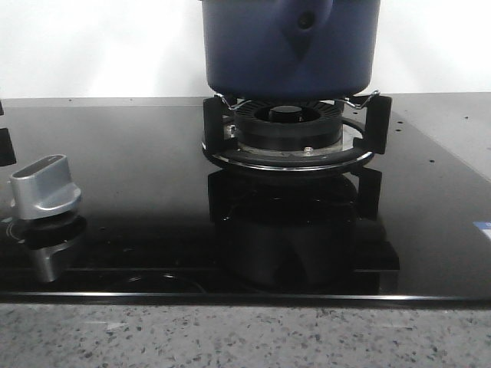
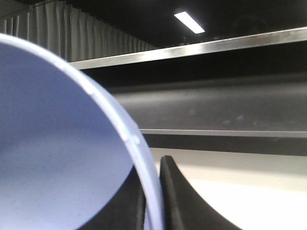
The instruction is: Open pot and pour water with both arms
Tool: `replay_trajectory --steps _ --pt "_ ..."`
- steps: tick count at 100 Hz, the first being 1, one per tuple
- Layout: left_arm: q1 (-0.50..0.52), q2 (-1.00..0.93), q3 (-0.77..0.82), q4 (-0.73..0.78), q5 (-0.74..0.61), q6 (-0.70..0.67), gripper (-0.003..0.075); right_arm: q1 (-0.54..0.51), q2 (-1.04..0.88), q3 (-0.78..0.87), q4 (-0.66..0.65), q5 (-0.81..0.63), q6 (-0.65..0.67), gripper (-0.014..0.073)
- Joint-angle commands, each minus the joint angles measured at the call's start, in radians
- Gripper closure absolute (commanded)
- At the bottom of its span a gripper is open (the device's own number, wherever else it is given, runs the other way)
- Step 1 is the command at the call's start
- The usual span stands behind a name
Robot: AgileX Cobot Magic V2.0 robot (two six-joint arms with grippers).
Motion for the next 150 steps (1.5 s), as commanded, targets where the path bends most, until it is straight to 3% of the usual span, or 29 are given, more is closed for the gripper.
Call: replay_trajectory --steps 1,30,44,51,65,84,103,125,150 --pt "0.003 -0.049 -0.035 -0.089 0.003 -0.009 0.0457 -0.005 -0.05 -0.026 0.007 -0.085 0.0 0.0641" --pt "0.003 -0.049 -0.035 -0.091 0.003 -0.009 0.0457 -0.005 -0.055 -0.047 0.009 -0.04 0.0 0.0641" --pt "0.003 -0.049 -0.035 -0.137 0.011 -0.009 0.0457 -0.006 -0.099 -0.093 0.031 0.131 0.0 0.0641" --pt "0.003 -0.049 -0.035 -0.15 0.023 -0.009 0.0457 -0.01 -0.134 -0.128 0.071 0.305 0.0 0.0641" --pt "-0.023 -0.049 -0.035 -0.154 0.042 -0.009 0.0457 -0.07 -0.204 -0.245 0.1 0.799 0.0 0.0641" --pt "-0.11 -0.049 -0.035 -0.157 0.035 -0.002 0.0457 -0.245 -0.23 -0.437 0.158 1.495 0.0 0.0641" --pt "-0.199 -0.049 -0.035 -0.157 -0.018 0.004 0.0457 -0.43 -0.211 -0.456 0.158 1.887 0.0 0.0641" --pt "-0.273 -0.049 -0.035 -0.166 -0.057 0.054 0.0457 -0.584 -0.151 -0.371 0.158 2.006 0.0 0.0641" --pt "-0.291 -0.047 -0.035 -0.169 -0.059 0.054 0.0457 -0.645 -0.106 -0.316 0.156 2.016 0.0 0.0641"
